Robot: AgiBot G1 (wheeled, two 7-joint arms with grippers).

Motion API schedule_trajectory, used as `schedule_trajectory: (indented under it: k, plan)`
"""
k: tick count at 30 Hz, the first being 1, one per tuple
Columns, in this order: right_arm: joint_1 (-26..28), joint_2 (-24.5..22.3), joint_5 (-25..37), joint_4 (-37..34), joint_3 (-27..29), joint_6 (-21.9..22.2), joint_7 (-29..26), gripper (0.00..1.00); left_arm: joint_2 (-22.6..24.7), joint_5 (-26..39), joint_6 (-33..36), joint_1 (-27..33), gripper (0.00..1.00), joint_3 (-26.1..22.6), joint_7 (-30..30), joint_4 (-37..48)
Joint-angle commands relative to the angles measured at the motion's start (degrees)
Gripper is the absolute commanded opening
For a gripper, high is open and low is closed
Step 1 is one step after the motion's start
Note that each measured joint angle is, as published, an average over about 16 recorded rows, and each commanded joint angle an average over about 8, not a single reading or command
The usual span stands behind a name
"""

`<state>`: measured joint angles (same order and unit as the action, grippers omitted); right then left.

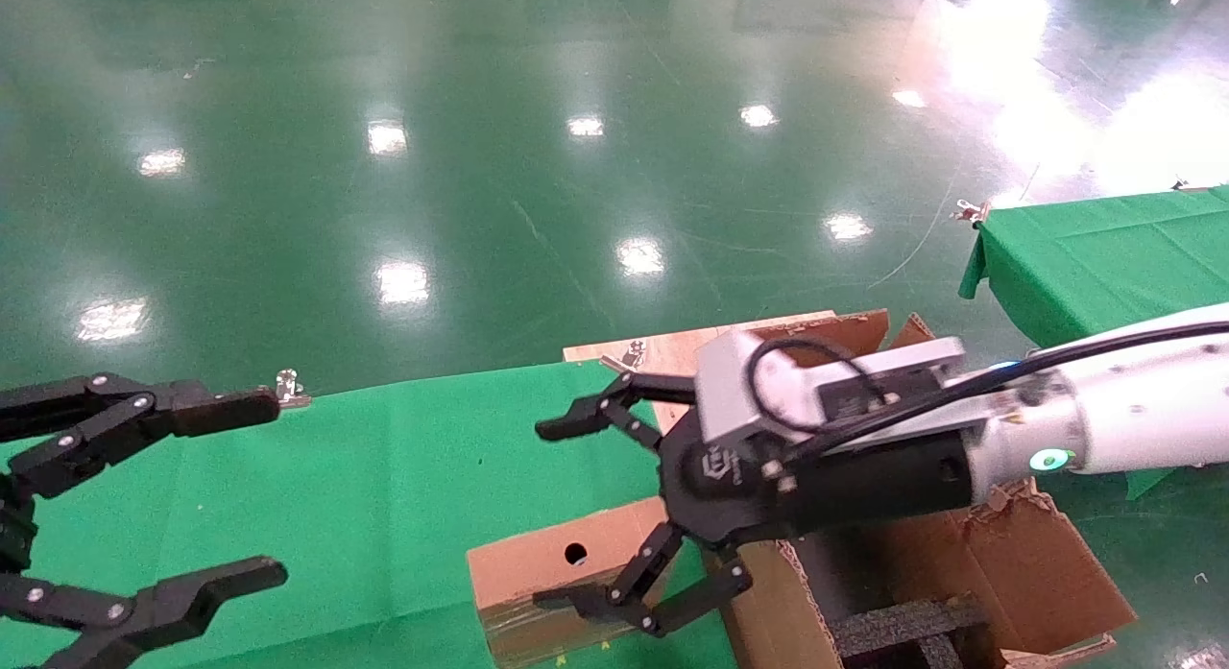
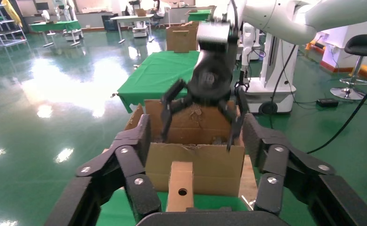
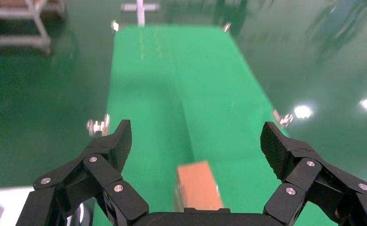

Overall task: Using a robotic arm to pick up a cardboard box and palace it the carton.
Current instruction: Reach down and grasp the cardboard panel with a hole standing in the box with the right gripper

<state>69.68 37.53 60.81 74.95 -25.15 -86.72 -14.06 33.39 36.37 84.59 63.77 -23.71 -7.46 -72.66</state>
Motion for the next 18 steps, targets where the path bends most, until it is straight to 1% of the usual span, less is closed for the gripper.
schedule_trajectory:
  k: [1, 6, 13, 18]
  plan:
    - [1.4, 0.8, 3.5, 0.1, -1.7, -0.2, -0.6, 1.00, 0.0, 0.0, 0.0, 0.0, 0.00, 0.0, 0.0, 0.0]
    - [4.0, 3.7, 10.9, -0.5, -5.6, -0.6, -0.9, 1.00, 0.0, 0.0, 0.0, 0.0, 0.00, 0.0, 0.0, 0.0]
    - [7.0, 7.5, 18.9, -2.4, -9.5, -0.6, 0.0, 1.00, 0.0, 0.0, 0.0, 0.0, 0.00, 0.0, 0.0, 0.0]
    - [9.9, 10.1, 24.9, -3.7, -12.5, -1.4, 1.2, 1.00, 0.0, 0.0, 0.0, 0.0, 0.00, 0.0, 0.0, 0.0]
